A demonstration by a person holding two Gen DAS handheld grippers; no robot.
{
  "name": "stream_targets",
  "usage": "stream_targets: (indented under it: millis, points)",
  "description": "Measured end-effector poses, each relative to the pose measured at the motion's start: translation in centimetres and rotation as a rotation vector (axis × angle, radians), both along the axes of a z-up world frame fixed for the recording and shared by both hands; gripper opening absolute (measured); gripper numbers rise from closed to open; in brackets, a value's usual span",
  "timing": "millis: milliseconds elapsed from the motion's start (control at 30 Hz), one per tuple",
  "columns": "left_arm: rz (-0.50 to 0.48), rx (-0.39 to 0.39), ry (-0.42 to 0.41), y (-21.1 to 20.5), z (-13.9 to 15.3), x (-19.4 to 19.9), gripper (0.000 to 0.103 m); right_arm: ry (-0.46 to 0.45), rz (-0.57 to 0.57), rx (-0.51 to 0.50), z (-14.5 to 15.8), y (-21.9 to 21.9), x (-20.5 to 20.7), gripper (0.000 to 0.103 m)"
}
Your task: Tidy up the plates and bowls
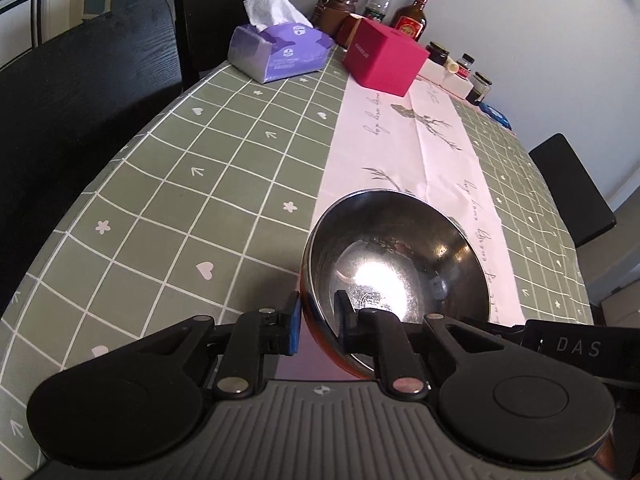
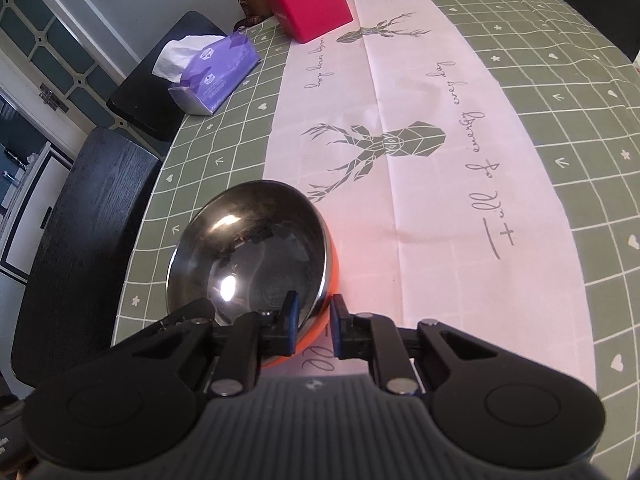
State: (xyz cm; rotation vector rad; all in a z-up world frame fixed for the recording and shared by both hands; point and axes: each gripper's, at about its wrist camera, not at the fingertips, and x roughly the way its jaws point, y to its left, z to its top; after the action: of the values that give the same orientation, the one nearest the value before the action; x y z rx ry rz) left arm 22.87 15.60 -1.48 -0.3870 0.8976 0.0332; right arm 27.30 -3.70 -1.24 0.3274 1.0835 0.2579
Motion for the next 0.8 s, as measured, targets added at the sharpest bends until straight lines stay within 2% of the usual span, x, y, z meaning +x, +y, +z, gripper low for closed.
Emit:
stream_targets:
  millis: [200,433,667,800]
  points:
    - [-0.068,0.036,-0.022,-2.9,2.3,-2.1,0.018,-0.004,-0.029,0.040,1.5,-3.1,-3.2,0.013]
    - [-0.150,0.034,-0.052,-7.3,4.6,-5.3,0.019,-0.009,-0.078,0.077,3.4,-8.3,-7.4,0.012]
    - [-0.191,-0.015,-0.061,-11.2,5.4,-9.0,0.019,-0.045,-0.116,0.063,5.4,-12.8,-11.8,0.010]
    - [-0.228,-0.049,-0.036,-13.4,5.7,-10.4,0.019,-0.055,-0.112,0.037,6.3,-15.3,-13.8,0.010]
